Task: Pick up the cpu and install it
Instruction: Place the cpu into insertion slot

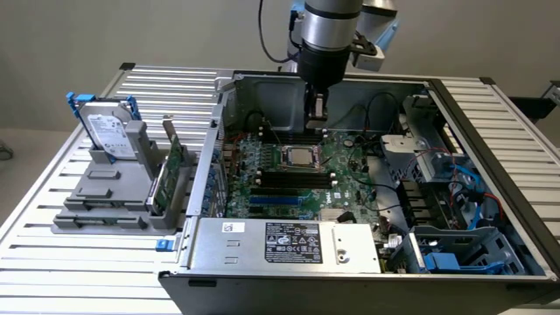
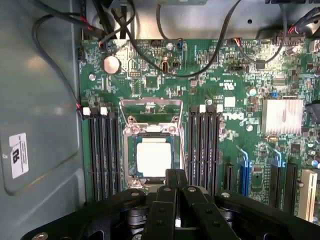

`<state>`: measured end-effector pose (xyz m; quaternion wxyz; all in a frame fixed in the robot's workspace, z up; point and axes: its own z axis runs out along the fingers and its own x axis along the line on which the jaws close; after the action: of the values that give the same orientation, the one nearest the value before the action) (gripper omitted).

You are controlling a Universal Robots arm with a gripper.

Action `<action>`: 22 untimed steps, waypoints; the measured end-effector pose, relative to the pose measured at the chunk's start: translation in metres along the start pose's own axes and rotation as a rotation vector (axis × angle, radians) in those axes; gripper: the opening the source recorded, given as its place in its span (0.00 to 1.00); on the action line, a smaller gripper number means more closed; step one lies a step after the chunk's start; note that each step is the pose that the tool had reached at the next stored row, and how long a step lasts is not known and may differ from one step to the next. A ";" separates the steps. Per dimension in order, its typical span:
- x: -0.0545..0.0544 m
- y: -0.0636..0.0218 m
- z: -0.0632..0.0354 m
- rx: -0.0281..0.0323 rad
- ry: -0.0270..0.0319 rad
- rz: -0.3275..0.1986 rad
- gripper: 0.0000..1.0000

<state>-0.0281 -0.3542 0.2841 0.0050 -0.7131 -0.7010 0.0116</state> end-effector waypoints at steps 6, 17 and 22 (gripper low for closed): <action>0.000 -0.0125 0.0003 0.0000 0.0002 -0.014 0.11; -0.001 -0.0360 0.0008 0.0033 0.0040 -0.032 0.11; 0.000 -0.0454 0.0011 0.0066 0.0077 -0.036 0.11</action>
<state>-0.0735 -0.3536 0.2841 0.0103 -0.7003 -0.7137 0.0111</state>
